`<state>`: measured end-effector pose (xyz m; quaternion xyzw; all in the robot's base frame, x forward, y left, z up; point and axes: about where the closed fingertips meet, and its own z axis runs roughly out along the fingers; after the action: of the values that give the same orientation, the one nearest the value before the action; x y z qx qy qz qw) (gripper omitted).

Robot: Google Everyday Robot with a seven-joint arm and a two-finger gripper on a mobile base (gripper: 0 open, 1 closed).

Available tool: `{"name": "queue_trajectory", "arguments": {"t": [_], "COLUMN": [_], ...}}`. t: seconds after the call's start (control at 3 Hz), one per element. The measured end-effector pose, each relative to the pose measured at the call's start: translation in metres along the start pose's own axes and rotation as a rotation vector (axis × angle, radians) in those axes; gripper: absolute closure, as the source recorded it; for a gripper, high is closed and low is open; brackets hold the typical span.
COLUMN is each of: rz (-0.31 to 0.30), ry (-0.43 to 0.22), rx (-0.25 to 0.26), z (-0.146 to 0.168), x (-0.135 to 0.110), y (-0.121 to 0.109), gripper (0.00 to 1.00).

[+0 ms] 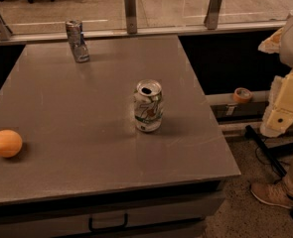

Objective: Knock 7up can over

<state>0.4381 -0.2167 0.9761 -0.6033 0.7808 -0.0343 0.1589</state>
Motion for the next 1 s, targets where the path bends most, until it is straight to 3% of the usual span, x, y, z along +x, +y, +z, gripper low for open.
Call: {"name": "queue_trajectory", "arguments": {"t": [0.33,0.67,1.0], "rz": [0.0,0.009,0.026], "ry": [0.0,-0.065,-0.236], "rx": [0.0,-0.007,-0.05], "z": [0.0,0.001,0.015], "x": [0.0,-0.007,-0.022], "y": [0.0,0.0,-0.003], "gripper": [0.0,0.0,0.0]}}
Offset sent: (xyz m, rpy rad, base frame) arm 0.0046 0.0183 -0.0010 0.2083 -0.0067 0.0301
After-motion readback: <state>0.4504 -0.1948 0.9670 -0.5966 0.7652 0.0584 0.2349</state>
